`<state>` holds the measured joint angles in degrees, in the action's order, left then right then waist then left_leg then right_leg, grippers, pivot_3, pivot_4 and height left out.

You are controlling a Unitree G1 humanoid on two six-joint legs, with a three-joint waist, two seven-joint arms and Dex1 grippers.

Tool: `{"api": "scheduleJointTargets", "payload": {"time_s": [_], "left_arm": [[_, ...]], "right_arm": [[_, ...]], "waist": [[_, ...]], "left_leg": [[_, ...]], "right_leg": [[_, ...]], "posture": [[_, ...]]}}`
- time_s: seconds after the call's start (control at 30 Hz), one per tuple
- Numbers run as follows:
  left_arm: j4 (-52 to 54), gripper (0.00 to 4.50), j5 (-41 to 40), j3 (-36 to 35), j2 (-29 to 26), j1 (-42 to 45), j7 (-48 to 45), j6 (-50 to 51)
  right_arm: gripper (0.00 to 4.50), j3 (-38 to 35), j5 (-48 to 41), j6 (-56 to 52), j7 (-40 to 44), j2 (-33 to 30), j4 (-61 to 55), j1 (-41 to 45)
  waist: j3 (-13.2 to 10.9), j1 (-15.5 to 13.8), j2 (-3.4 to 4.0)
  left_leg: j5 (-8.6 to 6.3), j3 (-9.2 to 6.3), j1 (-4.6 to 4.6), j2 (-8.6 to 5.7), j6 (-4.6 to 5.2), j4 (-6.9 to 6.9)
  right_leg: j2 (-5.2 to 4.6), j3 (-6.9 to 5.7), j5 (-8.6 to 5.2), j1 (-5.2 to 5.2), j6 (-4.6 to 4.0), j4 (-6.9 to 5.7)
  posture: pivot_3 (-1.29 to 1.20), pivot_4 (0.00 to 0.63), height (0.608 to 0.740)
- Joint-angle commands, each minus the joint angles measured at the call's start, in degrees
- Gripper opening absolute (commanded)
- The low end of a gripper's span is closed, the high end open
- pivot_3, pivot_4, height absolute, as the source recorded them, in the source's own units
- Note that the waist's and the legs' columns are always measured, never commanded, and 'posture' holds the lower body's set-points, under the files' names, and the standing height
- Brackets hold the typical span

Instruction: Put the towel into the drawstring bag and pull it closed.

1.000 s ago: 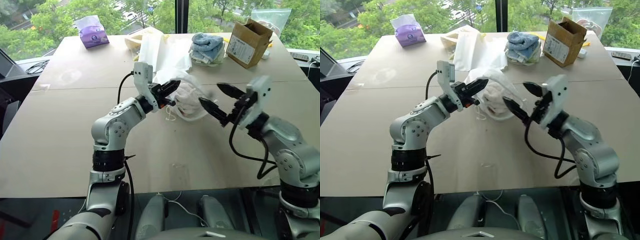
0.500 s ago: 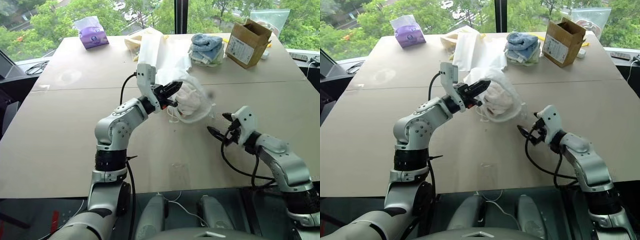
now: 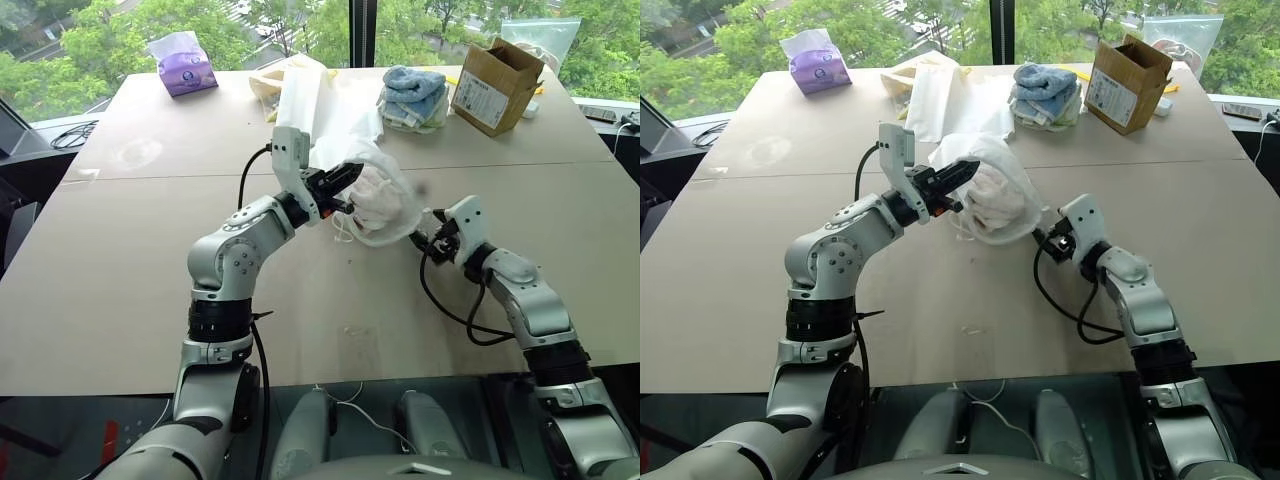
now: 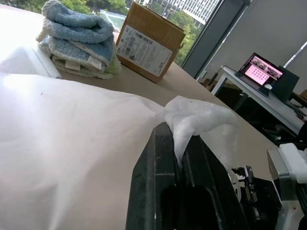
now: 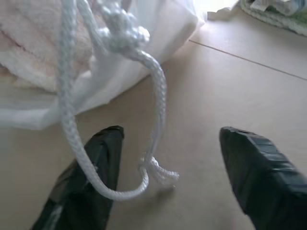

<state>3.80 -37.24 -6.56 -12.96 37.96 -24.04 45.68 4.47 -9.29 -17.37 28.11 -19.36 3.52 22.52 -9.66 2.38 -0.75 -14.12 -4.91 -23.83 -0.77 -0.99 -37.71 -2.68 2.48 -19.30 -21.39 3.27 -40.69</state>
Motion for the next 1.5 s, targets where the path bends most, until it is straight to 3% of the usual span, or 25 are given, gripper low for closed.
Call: {"api": "scheduleJointTargets", "payload": {"time_s": [0.03,0.13,0.17,0.47,0.57,0.73,1.03,1.3,1.5], "left_arm": [[1.5,0.00,0.0,-0.5,-0.3,-0.1,-0.4,-1.2],[1.4,0.00,0.0,-0.6,-0.3,-0.1,-0.2,-1.1],[1.3,0.00,0.0,-0.6,-0.3,-0.1,-0.1,-1.2],[0.4,0.00,-0.5,-2.3,-0.4,-0.5,-1.6,-4.8],[0.8,0.77,-0.7,-1.2,-1.9,-1.7,-4.2,-4.3],[1.4,2.87,2.3,0.4,-3.2,-4.0,-4.2,-5.5],[9.5,2.87,2.1,3.9,-9.7,-16.1,-13.3,-6.3],[9.6,2.87,1.4,4.6,-8.4,-18.3,-15.6,-9.5],[6.5,2.87,10.8,12.0,-12.2,-22.2,-23.3,-20.7]], "right_arm": [[1.73,-1.6,-0.1,1.2,-0.7,0.1,-2.9,0.1],[0.21,-2.1,-0.5,0.6,-1.0,0.1,-4.9,-0.6],[0.04,-2.4,-0.6,0.4,-1.3,0.1,-5.6,-0.8],[0.04,-8.3,-0.3,-3.9,-5.0,-4.2,-14.1,2.9],[0.00,-9.1,-0.7,-6.2,-5.9,-5.0,-15.9,7.1],[0.00,-8.4,-0.8,-9.9,-7.1,-4.7,-17.9,14.0],[0.00,-6.8,-1.5,-14.0,-7.5,-2.6,-19.9,18.1],[0.00,-7.1,-2.0,-15.8,-8.2,-1.7,-20.9,18.3],[0.00,-8.9,-2.5,-19.7,-10.7,-1.6,-20.9,20.5]], "waist": [[0.0,0.0,0.00],[0.0,0.0,0.00],[0.0,0.0,0.00],[0.0,0.1,0.01],[0.0,0.3,0.01],[0.0,0.0,0.01],[0.0,0.0,0.02],[0.0,0.0,0.02],[0.0,0.2,0.05]], "left_leg": [[0.00,0.00,0.00,0.00,0.00,0.00],[0.00,-0.01,0.00,0.00,0.00,0.00],[0.00,-0.01,0.00,0.00,0.00,0.00],[0.00,0.00,0.00,0.00,0.00,0.00],[0.00,0.06,0.02,0.01,0.00,0.01],[0.00,0.01,0.00,0.01,0.00,0.02],[0.00,0.03,0.00,0.03,0.00,0.15],[0.00,0.02,0.00,0.02,0.02,0.14],[-0.01,0.09,0.04,0.02,0.02,0.17]], "right_leg": [[0.00,0.00,0.00,0.00,0.00,0.00],[0.00,0.00,0.00,0.00,0.00,0.00],[0.00,0.00,0.00,0.00,0.00,-0.01],[0.00,0.01,0.00,0.00,0.00,-0.01],[0.02,0.05,0.00,-0.02,0.00,-0.02],[0.01,0.01,0.00,-0.03,0.00,-0.02],[-0.02,0.03,0.00,-0.08,-0.01,-0.01],[-0.03,0.03,0.00,-0.07,-0.01,-0.01],[-0.02,0.09,0.00,-0.07,-0.01,-0.01]], "posture": [[0.00,0.150,0.740],[0.00,0.150,0.740],[0.00,0.150,0.740],[0.00,0.150,0.740],[0.00,0.150,0.740],[0.00,0.150,0.740],[0.00,0.150,0.740],[0.00,0.150,0.740],[0.00,0.150,0.740]]}}
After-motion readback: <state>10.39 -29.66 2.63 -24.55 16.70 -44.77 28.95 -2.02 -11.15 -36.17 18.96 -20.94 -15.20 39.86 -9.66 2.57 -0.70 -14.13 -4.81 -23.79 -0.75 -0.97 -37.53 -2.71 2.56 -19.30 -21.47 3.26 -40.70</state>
